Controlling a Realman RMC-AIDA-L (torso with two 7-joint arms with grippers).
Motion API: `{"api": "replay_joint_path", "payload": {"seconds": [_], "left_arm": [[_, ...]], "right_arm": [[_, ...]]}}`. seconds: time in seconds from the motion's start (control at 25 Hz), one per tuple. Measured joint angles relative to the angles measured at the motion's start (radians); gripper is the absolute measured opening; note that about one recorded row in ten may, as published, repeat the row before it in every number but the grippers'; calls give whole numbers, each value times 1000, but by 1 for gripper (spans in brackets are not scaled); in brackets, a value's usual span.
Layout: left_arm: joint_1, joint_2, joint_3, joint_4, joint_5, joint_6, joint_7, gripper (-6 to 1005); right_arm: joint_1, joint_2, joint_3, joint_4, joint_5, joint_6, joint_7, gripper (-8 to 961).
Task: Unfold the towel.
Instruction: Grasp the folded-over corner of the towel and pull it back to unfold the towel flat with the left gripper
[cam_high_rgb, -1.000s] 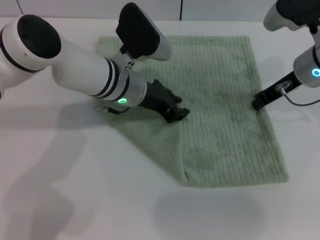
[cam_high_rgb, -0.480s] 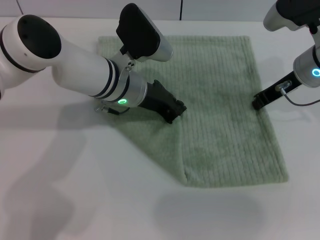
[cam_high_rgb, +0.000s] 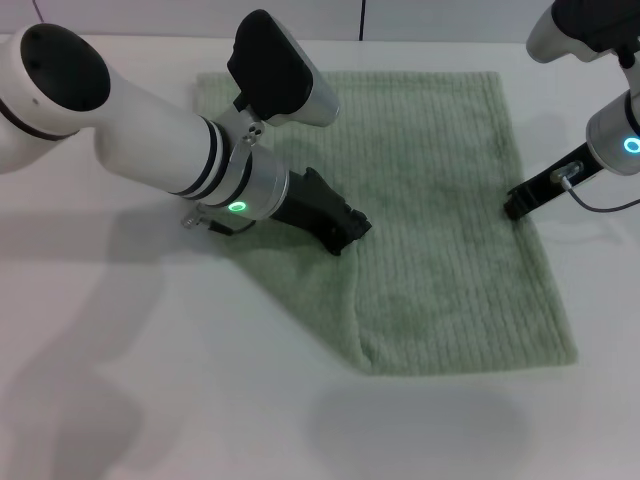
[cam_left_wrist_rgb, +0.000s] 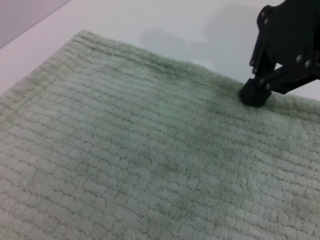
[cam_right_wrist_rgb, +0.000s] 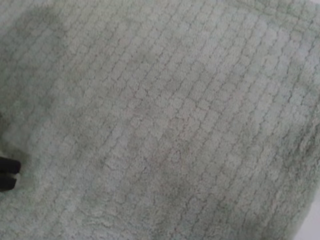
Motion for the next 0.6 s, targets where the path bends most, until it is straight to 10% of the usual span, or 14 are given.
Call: {"api": "replay_joint_path", "payload": {"seconds": [0.6], "left_arm": [[55,4,-125,-92,83,-99,9,45]], "right_arm": [[2,0,-1,0,-11,0,2,0]]}}
